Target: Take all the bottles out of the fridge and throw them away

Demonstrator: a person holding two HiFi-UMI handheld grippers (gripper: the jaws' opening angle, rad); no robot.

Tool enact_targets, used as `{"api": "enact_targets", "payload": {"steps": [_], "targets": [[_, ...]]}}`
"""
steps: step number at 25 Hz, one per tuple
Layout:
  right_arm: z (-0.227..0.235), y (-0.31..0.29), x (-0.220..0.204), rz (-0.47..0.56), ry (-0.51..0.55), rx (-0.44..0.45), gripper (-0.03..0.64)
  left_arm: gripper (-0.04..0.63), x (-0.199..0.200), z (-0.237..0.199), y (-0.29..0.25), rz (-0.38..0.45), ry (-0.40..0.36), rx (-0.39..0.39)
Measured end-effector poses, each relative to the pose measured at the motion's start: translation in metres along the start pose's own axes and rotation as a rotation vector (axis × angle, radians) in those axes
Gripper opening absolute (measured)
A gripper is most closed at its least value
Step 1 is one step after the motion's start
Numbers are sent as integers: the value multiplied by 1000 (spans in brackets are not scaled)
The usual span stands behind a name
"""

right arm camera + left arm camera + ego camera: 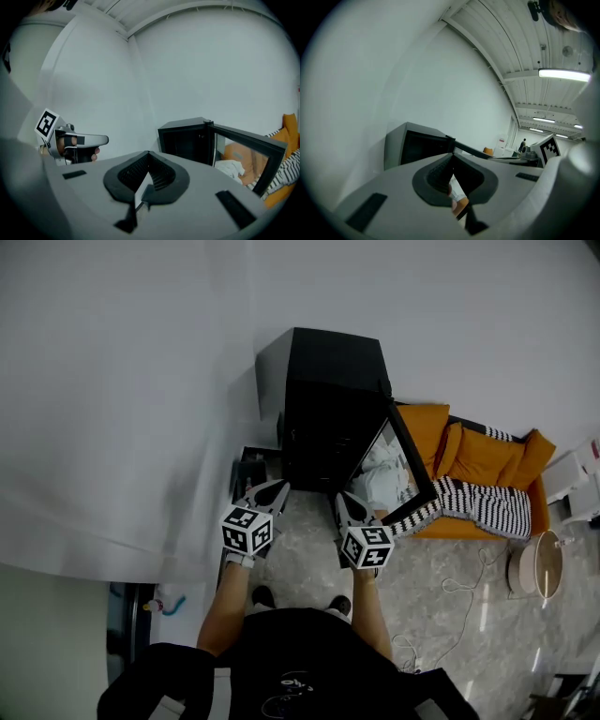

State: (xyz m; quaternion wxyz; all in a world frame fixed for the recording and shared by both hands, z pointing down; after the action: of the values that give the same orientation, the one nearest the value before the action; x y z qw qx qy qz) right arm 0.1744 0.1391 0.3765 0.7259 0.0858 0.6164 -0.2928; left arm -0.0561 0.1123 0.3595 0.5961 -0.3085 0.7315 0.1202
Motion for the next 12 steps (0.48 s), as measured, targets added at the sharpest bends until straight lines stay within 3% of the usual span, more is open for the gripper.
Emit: {"api": "enact_targets", "payload": {"steps": [12], "targets": [[79, 32, 4, -49, 43, 47, 8, 2, 2, 54, -37, -29, -64, 69]]}}
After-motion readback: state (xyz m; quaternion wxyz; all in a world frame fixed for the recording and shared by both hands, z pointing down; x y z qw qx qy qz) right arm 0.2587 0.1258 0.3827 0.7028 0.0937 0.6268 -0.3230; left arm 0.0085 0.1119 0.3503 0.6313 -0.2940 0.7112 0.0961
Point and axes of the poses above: the fingertips, and each gripper's own axes: y backward along the fingers, z to its right, x out of its top, the point moved 9 cm from there along y, backward along the fingers, and after that the axes turned 5 degrees about x, right-handed, at the moved point
